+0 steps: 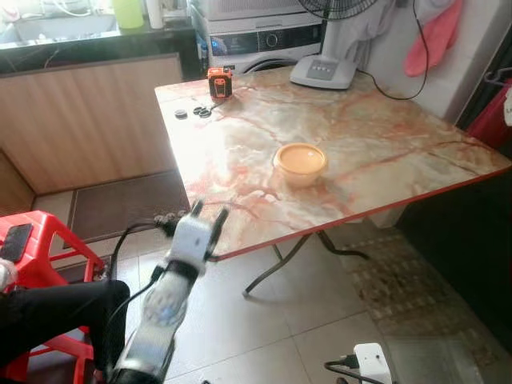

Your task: Restocking fridge

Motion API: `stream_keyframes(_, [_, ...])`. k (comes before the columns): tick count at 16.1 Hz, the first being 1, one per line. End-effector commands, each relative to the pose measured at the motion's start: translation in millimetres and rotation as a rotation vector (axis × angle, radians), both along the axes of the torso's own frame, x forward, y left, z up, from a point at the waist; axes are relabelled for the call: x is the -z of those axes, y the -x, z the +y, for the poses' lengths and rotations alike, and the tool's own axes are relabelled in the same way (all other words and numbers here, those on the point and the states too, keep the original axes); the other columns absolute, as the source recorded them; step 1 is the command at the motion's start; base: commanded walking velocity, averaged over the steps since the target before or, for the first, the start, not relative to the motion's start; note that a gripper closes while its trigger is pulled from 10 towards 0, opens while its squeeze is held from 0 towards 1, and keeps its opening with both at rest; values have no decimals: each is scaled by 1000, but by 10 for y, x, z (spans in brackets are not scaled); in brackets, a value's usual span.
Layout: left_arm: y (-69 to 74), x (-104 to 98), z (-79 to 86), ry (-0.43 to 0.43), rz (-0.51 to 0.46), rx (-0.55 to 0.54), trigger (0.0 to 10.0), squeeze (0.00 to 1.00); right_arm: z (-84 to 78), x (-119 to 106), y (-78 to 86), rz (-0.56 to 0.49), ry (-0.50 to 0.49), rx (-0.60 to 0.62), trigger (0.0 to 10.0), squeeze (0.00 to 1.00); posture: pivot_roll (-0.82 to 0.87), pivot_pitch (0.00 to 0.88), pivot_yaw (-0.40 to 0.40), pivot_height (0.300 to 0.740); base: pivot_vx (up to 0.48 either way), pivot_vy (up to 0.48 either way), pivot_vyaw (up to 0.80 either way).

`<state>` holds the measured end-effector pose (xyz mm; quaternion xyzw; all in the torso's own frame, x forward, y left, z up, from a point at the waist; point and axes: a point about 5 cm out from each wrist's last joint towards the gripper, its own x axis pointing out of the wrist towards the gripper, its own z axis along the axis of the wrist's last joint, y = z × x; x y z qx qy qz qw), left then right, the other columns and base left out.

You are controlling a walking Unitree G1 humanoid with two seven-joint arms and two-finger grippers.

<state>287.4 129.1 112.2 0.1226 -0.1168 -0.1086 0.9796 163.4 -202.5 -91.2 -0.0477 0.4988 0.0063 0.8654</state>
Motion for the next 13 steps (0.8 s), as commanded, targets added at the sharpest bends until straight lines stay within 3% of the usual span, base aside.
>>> stream_keyframes(1, [-8,-93,18,-4,-33,-5,10000,0,-7,-3,-3,-6,-2,9,10000,0,-92,0,-16,740,0,0,0])
stream_keyframes(13, [-95,-250,2,-11,-80,-8,10000,0,16,1,0,-7,-6,-4,10000,0,-90,0,-9,740,0,0,0])
